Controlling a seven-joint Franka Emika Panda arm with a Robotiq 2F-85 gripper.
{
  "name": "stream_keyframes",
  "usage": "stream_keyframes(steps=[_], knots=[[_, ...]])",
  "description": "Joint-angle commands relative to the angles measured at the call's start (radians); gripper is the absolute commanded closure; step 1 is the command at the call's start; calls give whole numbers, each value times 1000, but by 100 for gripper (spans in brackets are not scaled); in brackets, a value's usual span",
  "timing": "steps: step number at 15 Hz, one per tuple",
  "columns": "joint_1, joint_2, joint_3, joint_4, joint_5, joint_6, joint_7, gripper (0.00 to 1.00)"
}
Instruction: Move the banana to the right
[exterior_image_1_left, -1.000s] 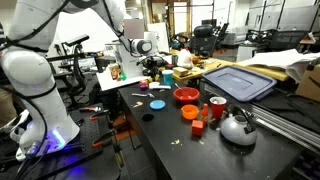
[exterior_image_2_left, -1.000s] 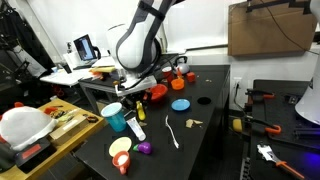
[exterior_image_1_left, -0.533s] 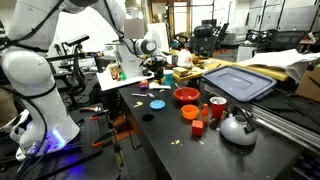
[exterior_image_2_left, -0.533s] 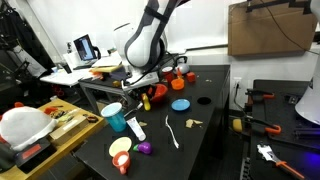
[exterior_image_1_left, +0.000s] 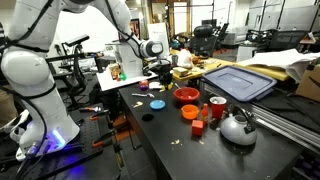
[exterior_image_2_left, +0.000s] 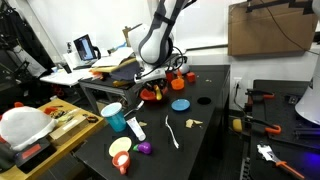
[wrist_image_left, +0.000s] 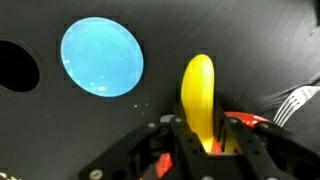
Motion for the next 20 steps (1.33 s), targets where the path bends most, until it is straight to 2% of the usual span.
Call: stream_keyframes(steps=[1,11,20], knots=[[-18,-61,-28,-92,-55,29,144,93],[-95,-148,-69,-232,-167,24,394,93],[-171,-169,-90,-287,-263,16,522,93]])
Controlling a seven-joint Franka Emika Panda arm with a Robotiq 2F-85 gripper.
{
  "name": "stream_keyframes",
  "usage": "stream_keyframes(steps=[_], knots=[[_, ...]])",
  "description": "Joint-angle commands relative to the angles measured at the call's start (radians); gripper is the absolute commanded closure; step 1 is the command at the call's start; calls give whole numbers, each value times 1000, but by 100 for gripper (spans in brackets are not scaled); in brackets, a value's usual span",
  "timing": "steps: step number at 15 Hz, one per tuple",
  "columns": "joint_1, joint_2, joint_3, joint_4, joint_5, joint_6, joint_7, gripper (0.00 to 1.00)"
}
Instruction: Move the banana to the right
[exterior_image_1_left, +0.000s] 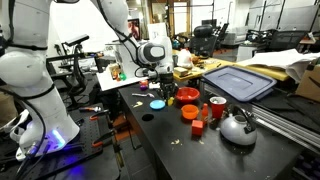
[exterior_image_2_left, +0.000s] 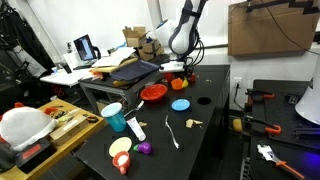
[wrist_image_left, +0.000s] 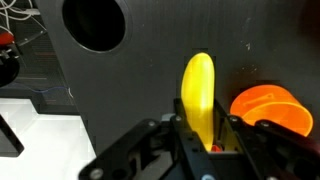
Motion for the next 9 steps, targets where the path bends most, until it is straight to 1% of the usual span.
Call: stream_keyframes(steps=[1,6,9], knots=[[-24,-29,-12,-40,-59,11,59,93],[-47,-4,-28,-23,-135,4,93,93],[-63,16,-35,-16,-171,8,84,93]])
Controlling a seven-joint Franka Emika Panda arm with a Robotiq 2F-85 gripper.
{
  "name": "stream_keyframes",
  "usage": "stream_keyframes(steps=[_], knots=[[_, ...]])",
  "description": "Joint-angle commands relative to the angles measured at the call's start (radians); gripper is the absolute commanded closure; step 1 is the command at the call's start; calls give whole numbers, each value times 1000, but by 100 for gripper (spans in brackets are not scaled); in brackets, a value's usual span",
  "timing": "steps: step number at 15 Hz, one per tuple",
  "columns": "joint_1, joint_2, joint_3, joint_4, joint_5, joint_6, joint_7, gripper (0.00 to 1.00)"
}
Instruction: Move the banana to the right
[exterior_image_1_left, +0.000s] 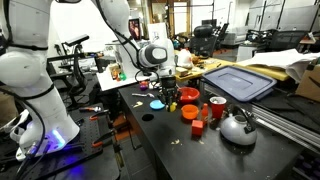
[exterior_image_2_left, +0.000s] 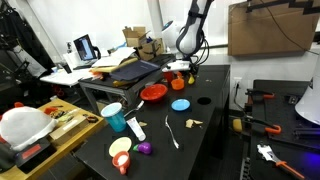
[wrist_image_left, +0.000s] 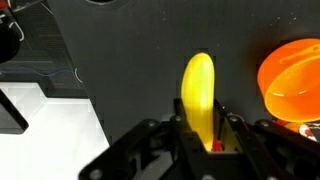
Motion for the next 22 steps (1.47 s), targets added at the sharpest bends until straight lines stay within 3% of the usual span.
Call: stream_keyframes(steps=[1,9,10,11,17,22], knots=[[-19,17,-10,1,-54,9,21,93],[-42,88,-21,11,-65,14,20,93],[-36,91,-26,11,-68,14,26,66],[-31,91,-30,10,-72,13,28,45],[15,24,-31,-19,-146,18,36,1],[51,-80,7,-41,-196,5,30,0]])
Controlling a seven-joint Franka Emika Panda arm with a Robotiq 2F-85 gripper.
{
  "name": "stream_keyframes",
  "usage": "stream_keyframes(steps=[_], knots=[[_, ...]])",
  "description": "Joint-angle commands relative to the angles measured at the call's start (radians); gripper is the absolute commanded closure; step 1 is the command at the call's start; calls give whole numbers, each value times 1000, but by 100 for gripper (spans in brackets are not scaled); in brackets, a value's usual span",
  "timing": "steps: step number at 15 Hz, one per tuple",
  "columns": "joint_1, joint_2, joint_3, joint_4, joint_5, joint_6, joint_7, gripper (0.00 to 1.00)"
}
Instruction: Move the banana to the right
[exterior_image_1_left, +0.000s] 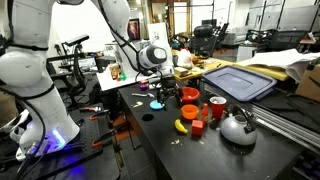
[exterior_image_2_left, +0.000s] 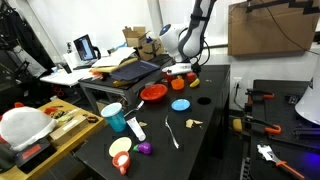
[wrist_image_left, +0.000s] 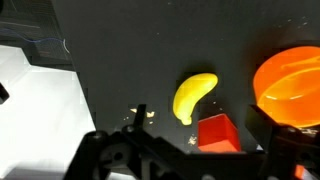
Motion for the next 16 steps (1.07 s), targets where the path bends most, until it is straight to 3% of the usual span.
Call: stream_keyframes(steps=[1,9,16], knots=[[16,-116,31,-50,-53,-2,14,0],[-20,-240,153,-66,-90,1,-42,0],[-64,-333,247,-86,-32,37,-215,0]])
